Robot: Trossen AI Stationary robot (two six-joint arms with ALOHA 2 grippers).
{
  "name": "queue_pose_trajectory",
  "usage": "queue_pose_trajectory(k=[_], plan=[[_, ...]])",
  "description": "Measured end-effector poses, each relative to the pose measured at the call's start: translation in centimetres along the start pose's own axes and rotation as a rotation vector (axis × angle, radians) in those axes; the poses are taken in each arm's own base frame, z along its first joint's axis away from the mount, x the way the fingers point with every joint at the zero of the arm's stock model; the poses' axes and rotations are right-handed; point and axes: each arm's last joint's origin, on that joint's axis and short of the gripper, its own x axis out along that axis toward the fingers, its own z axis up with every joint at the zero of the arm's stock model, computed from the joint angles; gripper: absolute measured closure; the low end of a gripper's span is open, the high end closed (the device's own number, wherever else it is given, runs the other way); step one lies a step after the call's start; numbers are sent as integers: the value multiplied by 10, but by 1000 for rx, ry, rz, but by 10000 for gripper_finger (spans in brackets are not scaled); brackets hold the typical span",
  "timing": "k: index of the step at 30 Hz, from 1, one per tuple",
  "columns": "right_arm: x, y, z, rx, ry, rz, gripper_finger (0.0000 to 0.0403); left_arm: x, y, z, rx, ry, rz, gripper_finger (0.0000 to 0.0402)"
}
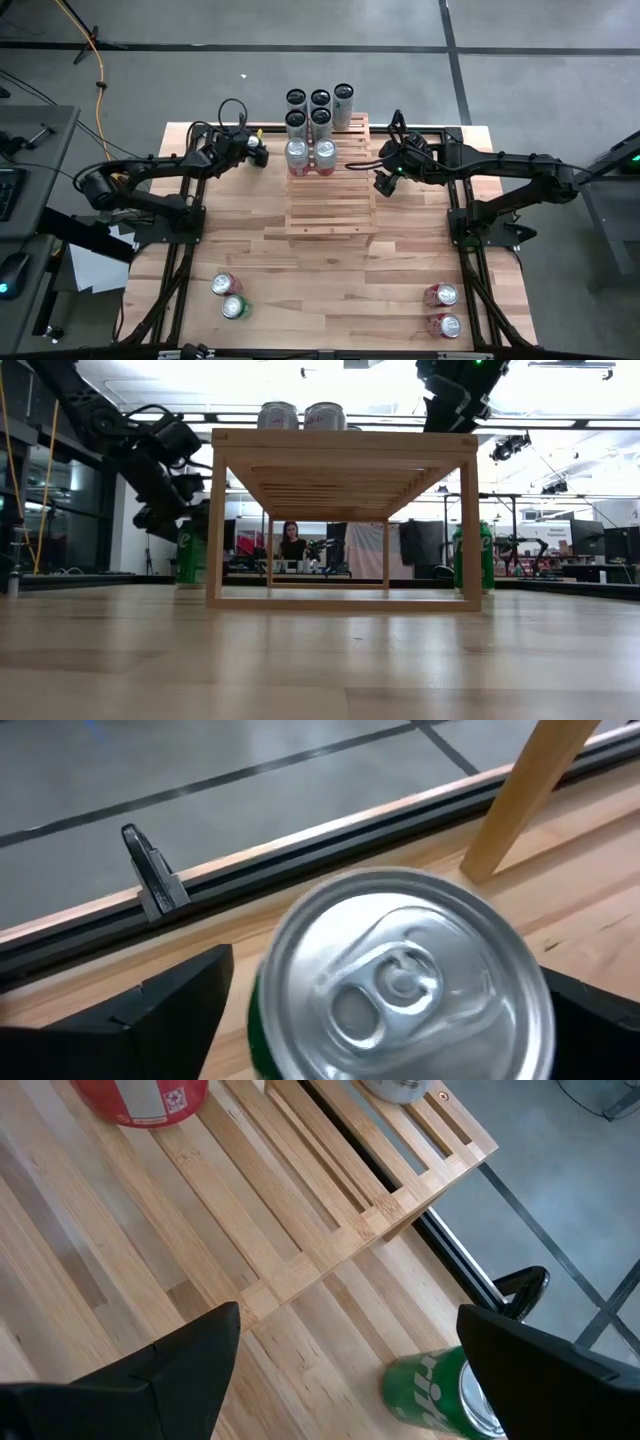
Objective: Place canned beverage on shelf
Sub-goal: Put the top left green soda can on the shelf
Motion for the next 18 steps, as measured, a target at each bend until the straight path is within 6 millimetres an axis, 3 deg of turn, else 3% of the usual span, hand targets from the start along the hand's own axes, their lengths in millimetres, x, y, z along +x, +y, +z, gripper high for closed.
queue_pose_trajectory(k=[7,12,18], plan=[[0,0,0,0,0,0,45,-10,3,1,43,21,-21,119],[0,0,0,-3,0,0,45,-39,8,11,34,-34,-75,120],[0,0,0,-3,0,0,45,-97,17,18,26,-134,-222,120]])
